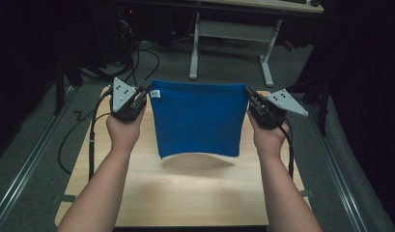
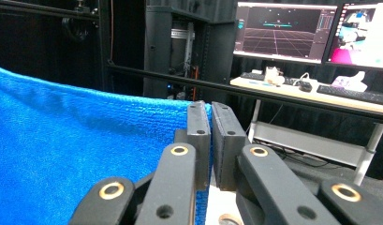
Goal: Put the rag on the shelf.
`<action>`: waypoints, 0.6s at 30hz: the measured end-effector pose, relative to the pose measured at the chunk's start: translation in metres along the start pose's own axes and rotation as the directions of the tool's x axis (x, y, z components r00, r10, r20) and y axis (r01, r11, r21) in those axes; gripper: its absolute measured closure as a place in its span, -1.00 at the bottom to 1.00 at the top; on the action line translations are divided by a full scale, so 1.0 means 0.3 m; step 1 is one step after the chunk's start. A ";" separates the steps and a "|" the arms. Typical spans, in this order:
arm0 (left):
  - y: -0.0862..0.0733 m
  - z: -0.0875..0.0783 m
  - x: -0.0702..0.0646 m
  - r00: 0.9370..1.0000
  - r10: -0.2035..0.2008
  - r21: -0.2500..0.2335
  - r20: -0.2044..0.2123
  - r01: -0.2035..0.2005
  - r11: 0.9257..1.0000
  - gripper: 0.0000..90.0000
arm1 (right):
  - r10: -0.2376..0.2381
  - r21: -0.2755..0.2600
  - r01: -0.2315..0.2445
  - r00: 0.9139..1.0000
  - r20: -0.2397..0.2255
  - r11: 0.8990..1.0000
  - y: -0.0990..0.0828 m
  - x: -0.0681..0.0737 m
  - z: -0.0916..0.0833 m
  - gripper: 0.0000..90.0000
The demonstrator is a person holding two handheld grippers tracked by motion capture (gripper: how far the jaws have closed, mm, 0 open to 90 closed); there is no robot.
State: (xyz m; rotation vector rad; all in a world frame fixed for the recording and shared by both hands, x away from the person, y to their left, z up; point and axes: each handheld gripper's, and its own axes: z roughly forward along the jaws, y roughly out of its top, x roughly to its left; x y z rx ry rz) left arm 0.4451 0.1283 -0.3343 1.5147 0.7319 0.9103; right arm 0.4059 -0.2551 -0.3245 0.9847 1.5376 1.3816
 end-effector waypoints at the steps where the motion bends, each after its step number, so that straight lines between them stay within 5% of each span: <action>1: 0.011 0.019 0.014 1.000 -0.004 -0.002 -0.003 0.004 1.000 0.98 | 0.004 0.003 -0.004 1.000 0.001 1.000 0.009 -0.008 0.022 0.94; 9: 0.055 0.096 0.052 0.999 0.030 0.007 -0.037 -0.030 1.000 0.98 | 0.008 0.022 -0.008 1.000 0.018 1.000 0.027 -0.035 0.126 0.94; 18: 0.018 0.184 0.090 0.998 0.036 0.072 -0.054 -0.032 0.997 0.98 | -0.033 0.073 0.030 0.999 0.040 0.997 0.024 -0.053 0.220 0.94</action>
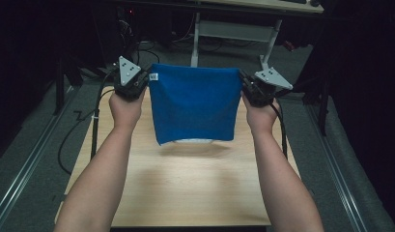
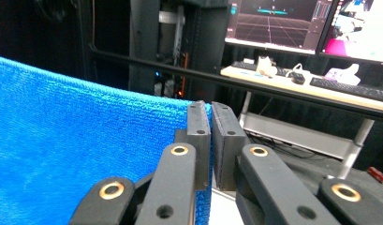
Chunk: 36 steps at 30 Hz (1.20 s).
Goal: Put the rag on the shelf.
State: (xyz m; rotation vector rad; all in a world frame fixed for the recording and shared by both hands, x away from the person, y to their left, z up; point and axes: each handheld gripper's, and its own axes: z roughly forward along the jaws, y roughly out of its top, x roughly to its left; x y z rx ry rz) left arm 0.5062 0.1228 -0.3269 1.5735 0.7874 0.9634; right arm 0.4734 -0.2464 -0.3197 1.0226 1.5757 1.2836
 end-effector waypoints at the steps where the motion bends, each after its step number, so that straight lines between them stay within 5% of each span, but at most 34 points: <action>1: -0.021 0.020 0.003 1.000 -0.006 0.019 0.003 0.006 1.000 0.98 | 0.000 0.018 0.000 1.000 0.002 1.000 -0.007 -0.003 0.019 0.94; 11: -0.114 0.067 0.004 1.000 -0.027 0.089 0.009 0.026 0.996 0.98 | -0.021 0.094 0.020 1.000 0.007 0.995 -0.074 -0.006 0.085 0.94; 17: -0.187 0.091 -0.002 0.999 -0.036 0.165 0.032 0.030 0.986 0.98 | -0.025 0.139 0.027 1.000 -0.012 0.990 -0.135 -0.004 0.112 0.94; 36: -0.428 0.065 -0.074 0.991 -0.091 0.285 0.100 0.059 0.957 0.98 | 0.017 0.241 -0.006 0.999 -0.045 0.971 -0.348 -0.001 0.108 0.94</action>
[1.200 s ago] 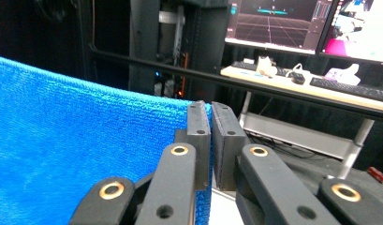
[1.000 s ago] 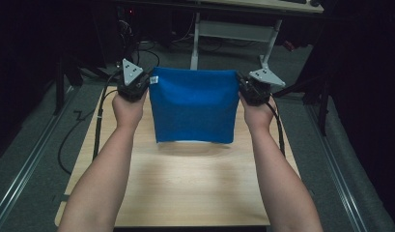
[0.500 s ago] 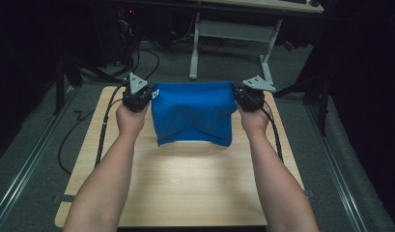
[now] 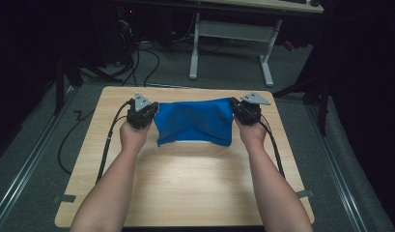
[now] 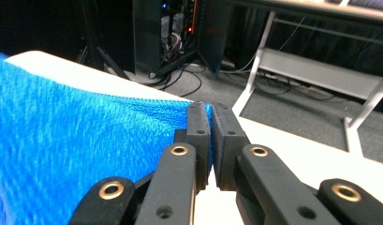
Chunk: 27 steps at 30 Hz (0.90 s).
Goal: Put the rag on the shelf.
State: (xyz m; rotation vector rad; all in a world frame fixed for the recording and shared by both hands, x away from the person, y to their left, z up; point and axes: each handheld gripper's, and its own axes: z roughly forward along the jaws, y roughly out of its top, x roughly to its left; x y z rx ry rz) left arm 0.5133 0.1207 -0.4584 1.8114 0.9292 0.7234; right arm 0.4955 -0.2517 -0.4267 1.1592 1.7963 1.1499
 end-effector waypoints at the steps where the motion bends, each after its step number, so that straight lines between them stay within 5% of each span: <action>1: -0.012 0.002 -0.001 1.000 -0.005 0.004 0.003 0.005 1.000 0.98 | 0.002 0.003 -0.002 1.000 -0.003 1.000 -0.010 0.003 0.003 0.94; 16: -0.117 0.013 -0.034 0.998 -0.041 0.051 0.053 0.038 0.998 0.98 | 0.027 0.051 -0.025 0.999 -0.032 0.998 -0.118 0.023 0.020 0.93; 27: -0.186 0.009 -0.067 0.997 -0.028 0.091 0.072 0.021 0.996 0.98 | 0.043 0.094 -0.040 0.998 -0.034 0.995 -0.197 0.031 0.031 0.93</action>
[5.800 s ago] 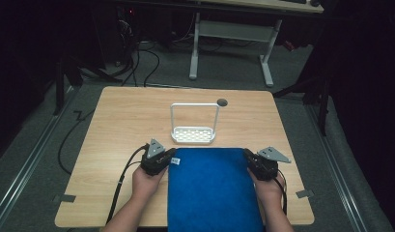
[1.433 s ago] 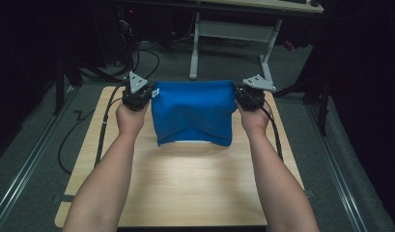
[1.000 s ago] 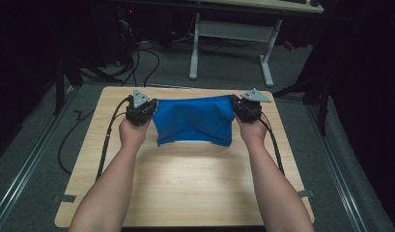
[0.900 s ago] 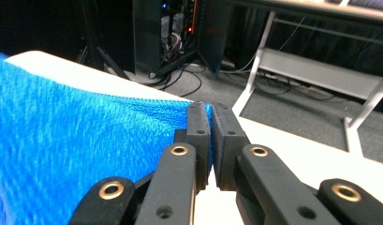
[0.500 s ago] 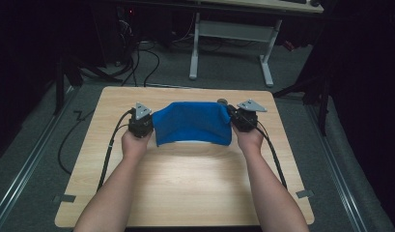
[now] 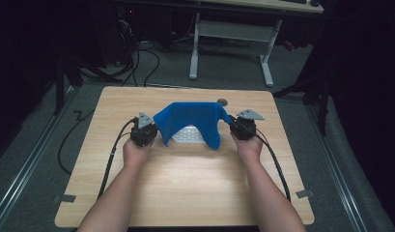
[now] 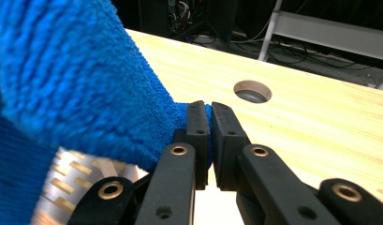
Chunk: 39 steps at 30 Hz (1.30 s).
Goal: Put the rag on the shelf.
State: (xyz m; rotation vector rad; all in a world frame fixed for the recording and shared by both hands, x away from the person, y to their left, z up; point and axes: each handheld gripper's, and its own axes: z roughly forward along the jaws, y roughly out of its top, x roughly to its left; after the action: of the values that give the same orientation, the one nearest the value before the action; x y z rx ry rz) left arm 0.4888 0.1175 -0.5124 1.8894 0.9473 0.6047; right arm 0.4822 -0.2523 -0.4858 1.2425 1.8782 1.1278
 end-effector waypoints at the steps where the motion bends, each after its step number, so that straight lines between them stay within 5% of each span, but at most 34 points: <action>1: 0.000 0.000 0.000 1.000 0.000 0.000 0.000 0.000 1.000 0.98 | 0.000 0.000 0.000 1.000 0.000 1.000 0.000 0.000 0.000 0.93; 13: -0.030 0.000 -0.014 1.000 -0.002 0.026 0.014 0.002 1.000 0.97 | 0.007 0.050 -0.006 1.000 -0.008 0.999 -0.053 0.014 0.024 0.88; 27: -0.004 -0.043 -0.028 0.999 -0.032 0.007 -0.044 0.032 0.999 0.24 | 0.036 0.021 -0.037 0.999 0.027 0.999 -0.040 -0.018 -0.045 0.45; 31: -0.003 -0.071 -0.021 0.995 -0.059 0.002 -0.086 0.059 0.998 0.16 | 0.034 0.015 -0.035 0.999 0.030 0.999 -0.032 -0.023 -0.073 0.42; 39: -0.010 -0.130 -0.009 0.993 -0.083 -0.006 -0.083 0.083 0.997 0.08 | 0.010 -0.010 -0.009 1.000 0.027 1.000 -0.024 -0.010 -0.123 0.40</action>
State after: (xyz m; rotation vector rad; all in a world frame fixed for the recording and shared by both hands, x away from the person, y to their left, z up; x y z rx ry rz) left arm 0.4578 0.1361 -0.4969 1.8246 1.0729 0.6387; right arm 0.4497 -0.2682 -0.4756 1.2566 1.8464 1.1183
